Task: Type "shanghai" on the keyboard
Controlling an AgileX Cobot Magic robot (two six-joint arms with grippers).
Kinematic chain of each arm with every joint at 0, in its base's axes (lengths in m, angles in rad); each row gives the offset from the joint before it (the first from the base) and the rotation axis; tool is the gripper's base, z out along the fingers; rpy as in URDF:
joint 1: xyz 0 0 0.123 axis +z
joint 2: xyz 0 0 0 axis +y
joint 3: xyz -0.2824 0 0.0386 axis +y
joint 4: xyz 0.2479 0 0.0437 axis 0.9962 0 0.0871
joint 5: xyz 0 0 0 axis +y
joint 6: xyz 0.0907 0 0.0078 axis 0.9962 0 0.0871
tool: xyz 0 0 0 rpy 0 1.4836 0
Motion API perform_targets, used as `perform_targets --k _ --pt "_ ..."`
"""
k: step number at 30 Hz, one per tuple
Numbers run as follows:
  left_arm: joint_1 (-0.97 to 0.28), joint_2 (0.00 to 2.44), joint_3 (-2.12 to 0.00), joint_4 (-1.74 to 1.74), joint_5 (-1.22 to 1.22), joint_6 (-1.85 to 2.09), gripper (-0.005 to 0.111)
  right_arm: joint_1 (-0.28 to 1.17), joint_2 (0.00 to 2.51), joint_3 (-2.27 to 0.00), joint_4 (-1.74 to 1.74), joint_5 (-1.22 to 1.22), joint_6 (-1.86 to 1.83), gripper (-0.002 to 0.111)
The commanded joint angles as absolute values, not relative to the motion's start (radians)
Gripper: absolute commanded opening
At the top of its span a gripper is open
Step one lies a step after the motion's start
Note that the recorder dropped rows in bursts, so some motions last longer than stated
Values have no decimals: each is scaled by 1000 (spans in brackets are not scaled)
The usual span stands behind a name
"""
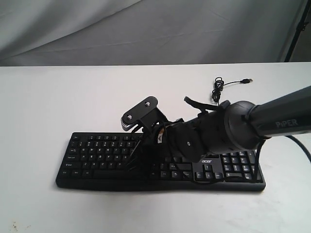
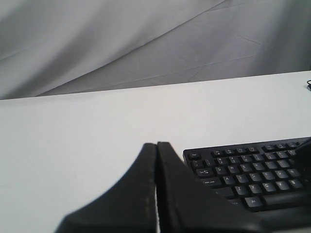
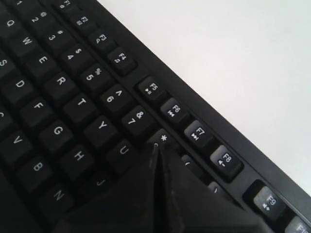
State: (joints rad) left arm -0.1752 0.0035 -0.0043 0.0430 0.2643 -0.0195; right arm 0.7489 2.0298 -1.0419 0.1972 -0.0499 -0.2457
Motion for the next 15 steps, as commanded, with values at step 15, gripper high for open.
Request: perform_targets --k 15 --pt "-179 0 0 44 261 -22 0 758 1853 -973 154 -48 -262 0"
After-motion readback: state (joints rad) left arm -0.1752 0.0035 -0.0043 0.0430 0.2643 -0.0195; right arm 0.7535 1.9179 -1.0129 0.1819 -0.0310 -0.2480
